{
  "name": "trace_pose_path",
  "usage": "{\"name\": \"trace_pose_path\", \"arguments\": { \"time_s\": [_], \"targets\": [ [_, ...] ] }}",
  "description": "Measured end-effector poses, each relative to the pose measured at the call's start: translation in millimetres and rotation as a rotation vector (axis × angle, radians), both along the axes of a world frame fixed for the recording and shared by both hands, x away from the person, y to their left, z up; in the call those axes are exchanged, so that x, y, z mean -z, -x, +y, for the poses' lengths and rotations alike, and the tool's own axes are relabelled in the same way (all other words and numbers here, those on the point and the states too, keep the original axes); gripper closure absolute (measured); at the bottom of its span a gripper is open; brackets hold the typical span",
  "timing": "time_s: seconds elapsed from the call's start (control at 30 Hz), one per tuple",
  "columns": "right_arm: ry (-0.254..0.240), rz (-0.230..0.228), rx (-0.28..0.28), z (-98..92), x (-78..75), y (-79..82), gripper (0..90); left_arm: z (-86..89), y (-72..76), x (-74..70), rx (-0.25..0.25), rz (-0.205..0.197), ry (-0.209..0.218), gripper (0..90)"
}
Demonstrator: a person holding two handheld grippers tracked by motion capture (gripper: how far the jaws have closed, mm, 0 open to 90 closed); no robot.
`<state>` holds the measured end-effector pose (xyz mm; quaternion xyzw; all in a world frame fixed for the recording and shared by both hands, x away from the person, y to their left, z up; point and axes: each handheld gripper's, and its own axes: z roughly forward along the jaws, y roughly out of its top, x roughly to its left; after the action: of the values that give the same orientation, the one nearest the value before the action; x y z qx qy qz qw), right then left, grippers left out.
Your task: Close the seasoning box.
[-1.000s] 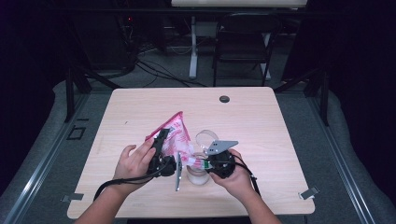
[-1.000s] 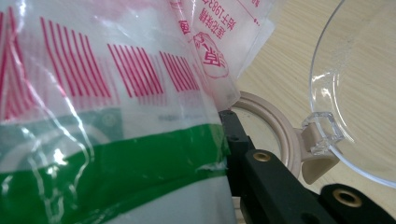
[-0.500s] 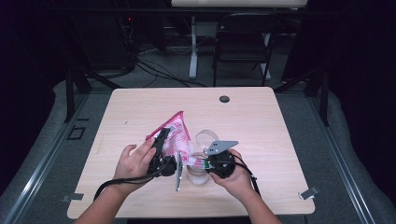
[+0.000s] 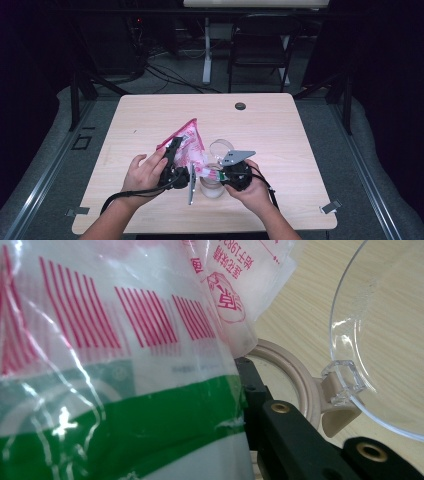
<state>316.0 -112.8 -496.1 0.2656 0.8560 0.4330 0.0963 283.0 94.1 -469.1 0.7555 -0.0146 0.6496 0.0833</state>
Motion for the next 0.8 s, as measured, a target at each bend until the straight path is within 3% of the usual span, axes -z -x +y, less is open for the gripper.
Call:
{"name": "trace_pose_path", "arguments": {
  "time_s": [0.8],
  "targets": [
    [0.002, 0.000, 0.003, -1.3, -0.6, -0.3, 90.0, -3.0, -0.1, -3.7, 0.012, -0.013, -0.010, 62.2]
  ]
}}
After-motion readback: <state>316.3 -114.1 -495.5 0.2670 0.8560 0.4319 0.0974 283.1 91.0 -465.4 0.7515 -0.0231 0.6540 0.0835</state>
